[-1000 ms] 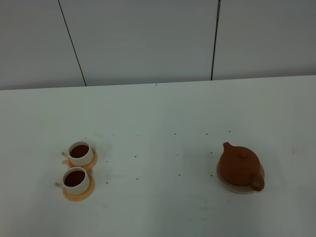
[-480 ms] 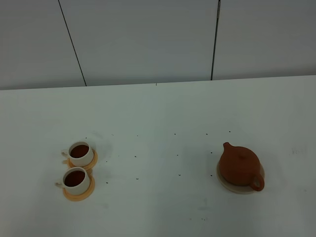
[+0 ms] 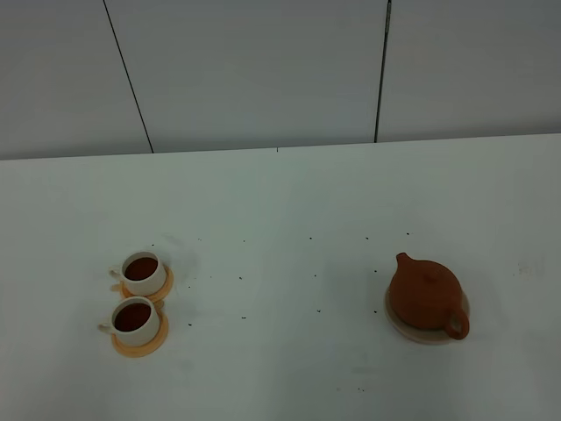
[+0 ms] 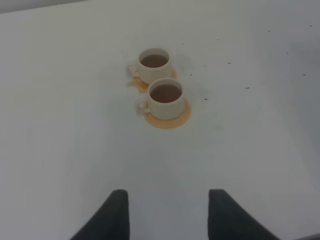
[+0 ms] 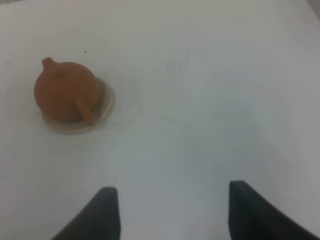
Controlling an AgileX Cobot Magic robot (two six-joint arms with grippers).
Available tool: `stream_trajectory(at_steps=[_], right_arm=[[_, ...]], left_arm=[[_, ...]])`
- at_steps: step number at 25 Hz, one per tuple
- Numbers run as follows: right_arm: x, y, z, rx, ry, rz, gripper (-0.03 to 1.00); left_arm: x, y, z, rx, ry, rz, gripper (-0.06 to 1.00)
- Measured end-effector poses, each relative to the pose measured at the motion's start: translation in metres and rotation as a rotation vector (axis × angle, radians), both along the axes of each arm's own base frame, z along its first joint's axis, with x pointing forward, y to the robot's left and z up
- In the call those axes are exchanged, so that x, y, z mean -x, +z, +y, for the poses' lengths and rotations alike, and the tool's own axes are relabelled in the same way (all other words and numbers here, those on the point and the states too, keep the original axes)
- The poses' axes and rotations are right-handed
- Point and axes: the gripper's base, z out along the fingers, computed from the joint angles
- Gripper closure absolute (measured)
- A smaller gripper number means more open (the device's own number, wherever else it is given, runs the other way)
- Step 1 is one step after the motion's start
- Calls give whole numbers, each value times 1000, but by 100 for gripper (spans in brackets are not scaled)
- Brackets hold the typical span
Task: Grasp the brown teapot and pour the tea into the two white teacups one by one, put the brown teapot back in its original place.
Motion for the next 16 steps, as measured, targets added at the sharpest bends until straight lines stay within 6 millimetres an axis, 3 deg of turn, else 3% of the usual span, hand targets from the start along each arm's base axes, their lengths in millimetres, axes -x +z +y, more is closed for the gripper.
stream_trajectory(at_steps=[16], right_arm=[[0,0,0,0,0,2,50]], left_arm=[[0,0,0,0,0,0,51]])
